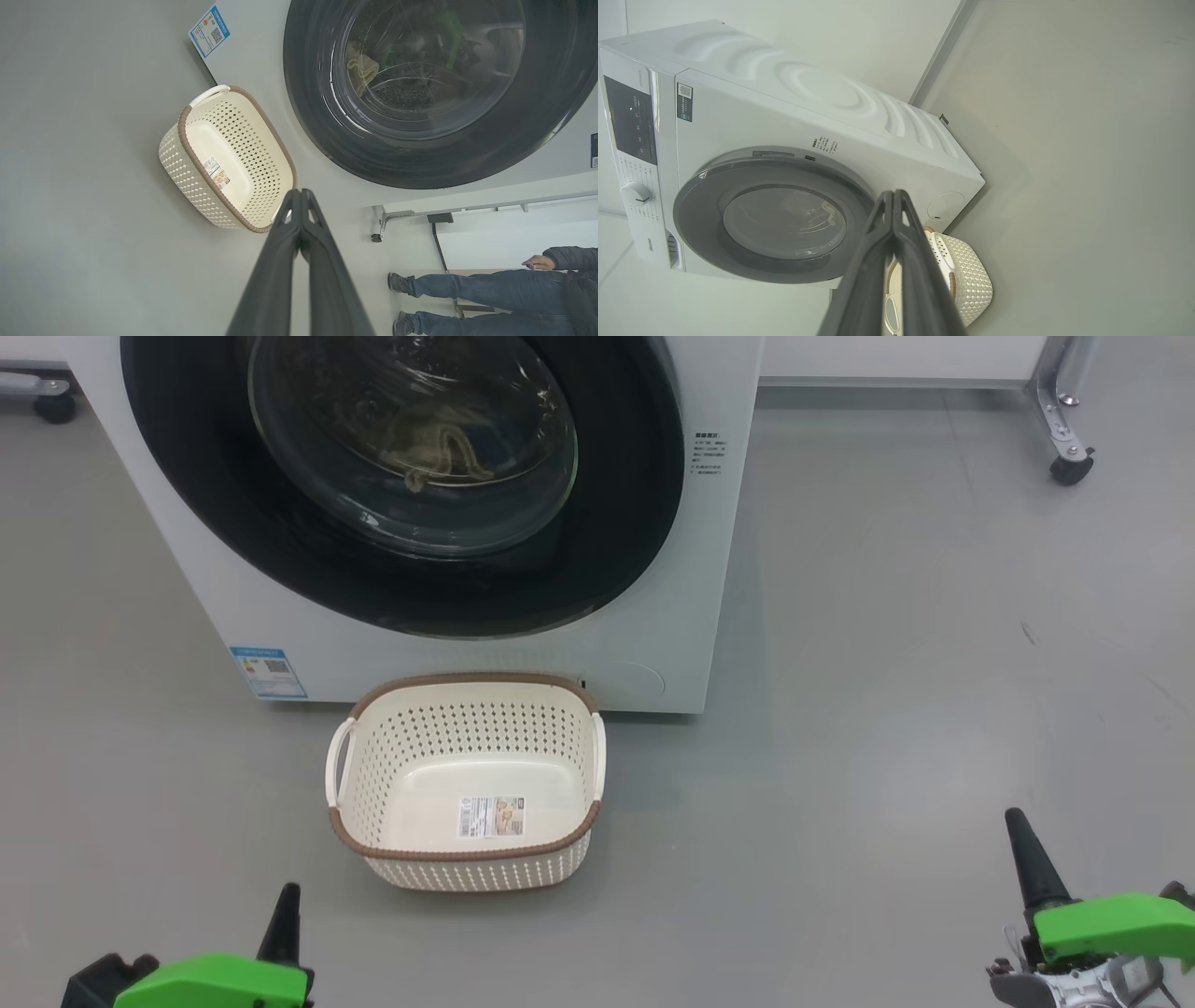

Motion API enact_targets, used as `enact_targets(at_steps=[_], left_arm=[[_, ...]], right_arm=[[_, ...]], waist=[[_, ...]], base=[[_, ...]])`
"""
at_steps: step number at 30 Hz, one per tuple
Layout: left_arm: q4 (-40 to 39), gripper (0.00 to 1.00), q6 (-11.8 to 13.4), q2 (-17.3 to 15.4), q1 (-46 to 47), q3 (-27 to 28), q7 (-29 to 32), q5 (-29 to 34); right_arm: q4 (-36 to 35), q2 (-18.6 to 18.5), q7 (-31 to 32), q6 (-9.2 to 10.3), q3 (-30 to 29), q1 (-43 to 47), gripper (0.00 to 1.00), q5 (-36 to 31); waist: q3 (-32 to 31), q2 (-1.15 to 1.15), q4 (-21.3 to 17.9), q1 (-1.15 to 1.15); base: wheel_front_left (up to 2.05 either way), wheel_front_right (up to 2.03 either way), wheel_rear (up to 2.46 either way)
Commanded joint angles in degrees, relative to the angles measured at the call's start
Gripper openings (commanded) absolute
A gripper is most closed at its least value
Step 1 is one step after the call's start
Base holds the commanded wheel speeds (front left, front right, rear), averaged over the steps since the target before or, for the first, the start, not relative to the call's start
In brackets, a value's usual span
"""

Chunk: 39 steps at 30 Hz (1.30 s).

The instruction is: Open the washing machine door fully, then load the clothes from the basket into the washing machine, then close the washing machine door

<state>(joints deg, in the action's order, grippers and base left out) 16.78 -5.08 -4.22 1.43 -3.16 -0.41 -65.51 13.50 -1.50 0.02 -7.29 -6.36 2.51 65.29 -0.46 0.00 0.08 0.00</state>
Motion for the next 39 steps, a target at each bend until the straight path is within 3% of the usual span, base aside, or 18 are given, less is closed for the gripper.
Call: enact_targets(at_steps=[1, 39], left_arm=[[-2.04, 0.00, -0.52, -0.24, 3.40, 2.39, 0.56, -2.06], [-2.70, 0.00, -2.37, 1.31, 4.75, 9.60, 6.82, -26.13]], right_arm=[[-1.56, -1.37, 0.52, -0.14, 0.47, -3.45, 0.00, 2.17], [0.47, -1.67, 6.06, -0.20, 0.22, -8.56, 0.00, 26.70]], waist=[[0.03, 0.00, 0.00, 0.00], [0.63, 0.00, -0.08, 0.00]], base=[[0.00, 0.00, 0.00], [0.00, 0.00, 0.00]])
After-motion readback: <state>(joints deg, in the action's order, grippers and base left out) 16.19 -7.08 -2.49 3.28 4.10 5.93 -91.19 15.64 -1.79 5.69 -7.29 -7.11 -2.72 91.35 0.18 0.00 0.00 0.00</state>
